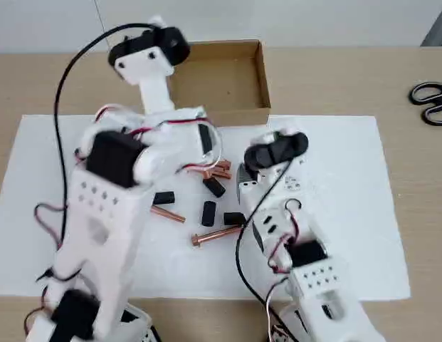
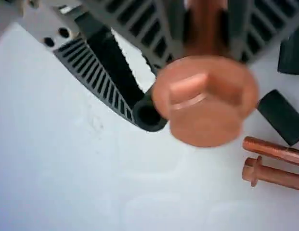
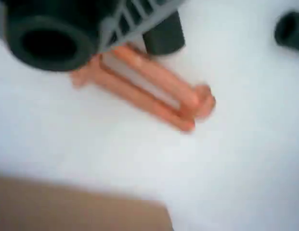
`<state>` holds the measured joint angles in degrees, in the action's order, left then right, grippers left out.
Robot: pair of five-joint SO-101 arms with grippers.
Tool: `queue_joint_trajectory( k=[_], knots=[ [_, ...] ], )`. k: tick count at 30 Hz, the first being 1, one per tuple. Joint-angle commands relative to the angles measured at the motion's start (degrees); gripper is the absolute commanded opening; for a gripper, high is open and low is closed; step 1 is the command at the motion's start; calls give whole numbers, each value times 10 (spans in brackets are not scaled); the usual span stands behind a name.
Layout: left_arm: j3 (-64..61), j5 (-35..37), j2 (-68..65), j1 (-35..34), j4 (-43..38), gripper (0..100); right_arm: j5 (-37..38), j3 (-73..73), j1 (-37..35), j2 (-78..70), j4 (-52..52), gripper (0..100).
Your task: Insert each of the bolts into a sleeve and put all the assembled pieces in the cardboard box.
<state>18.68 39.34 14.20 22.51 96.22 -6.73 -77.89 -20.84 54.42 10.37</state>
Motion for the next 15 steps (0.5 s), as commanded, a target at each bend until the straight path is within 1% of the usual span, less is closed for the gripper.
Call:
queue_joint_trajectory(
  k=[1, 4, 7, 10, 12, 14, 15],
  knots=[
    [-65, -4, 92, 0, -59, 6, 40, -57, -4, 73, -83, 5],
    [-138, -5, 153, 0, -127, 6, 113, -115, -4, 124, -143, 5],
    [-227, -39, 200, 0, -242, 6, 175, -157, -4, 182, -189, 5],
    [-327, -64, 237, 1, -391, 6, 213, -185, -4, 237, -198, 5],
    [-396, -69, 256, 2, -484, 6, 229, -190, -4, 267, -196, 5],
    [-460, -69, 274, 2, -554, 6, 232, -190, -4, 298, -200, 5],
    [-486, -68, 284, 2, -571, 6, 231, -190, -4, 313, -200, 5]
  ],
)
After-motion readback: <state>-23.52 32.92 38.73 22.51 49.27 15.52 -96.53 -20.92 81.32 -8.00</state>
